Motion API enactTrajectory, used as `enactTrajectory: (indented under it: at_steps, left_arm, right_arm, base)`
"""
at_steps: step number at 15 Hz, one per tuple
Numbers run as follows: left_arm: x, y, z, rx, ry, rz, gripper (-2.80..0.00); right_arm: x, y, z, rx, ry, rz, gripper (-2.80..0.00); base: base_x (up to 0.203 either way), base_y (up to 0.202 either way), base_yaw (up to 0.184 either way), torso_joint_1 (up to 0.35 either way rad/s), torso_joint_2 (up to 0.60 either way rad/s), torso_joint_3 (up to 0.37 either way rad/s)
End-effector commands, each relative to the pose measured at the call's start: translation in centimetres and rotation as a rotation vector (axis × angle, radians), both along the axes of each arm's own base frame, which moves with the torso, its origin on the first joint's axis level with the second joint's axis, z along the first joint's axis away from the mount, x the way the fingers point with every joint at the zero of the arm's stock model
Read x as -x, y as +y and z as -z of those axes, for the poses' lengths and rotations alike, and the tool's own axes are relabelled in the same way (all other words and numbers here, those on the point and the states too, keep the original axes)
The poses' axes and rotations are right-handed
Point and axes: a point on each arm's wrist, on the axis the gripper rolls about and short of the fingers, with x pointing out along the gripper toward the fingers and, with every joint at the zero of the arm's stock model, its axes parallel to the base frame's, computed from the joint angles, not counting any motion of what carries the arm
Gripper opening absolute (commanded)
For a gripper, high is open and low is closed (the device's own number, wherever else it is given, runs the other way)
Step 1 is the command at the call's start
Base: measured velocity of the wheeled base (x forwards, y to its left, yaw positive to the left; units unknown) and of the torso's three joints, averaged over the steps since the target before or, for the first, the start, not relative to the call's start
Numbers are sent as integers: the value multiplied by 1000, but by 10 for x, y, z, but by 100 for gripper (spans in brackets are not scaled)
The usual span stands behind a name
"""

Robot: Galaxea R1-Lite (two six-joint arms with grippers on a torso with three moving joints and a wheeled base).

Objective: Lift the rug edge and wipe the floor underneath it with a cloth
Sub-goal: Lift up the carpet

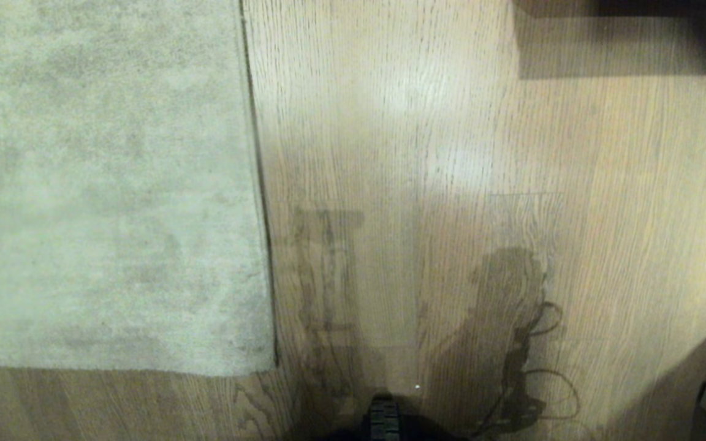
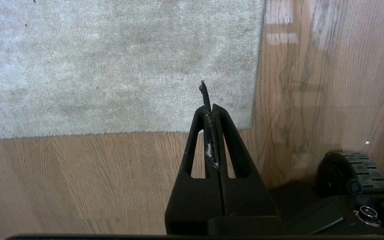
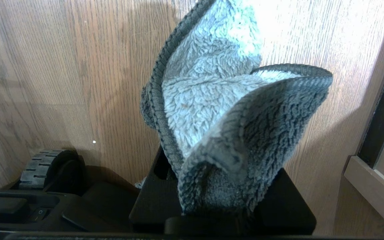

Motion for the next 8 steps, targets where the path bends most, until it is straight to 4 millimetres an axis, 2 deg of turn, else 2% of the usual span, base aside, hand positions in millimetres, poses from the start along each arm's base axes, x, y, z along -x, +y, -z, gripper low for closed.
enactTrajectory:
  at_steps: [1,8]
  left_arm:
    - [0,0,0,0,0,0,-280]
    - [0,0,0,0,-1,0,-280]
  right_arm:
    - [0,0,0,1,2,-1,-280]
    - [0,0,0,1,2,-1,-280]
  base:
    - [0,0,0,0,0,0]
    - [0,0,0,0,0,0]
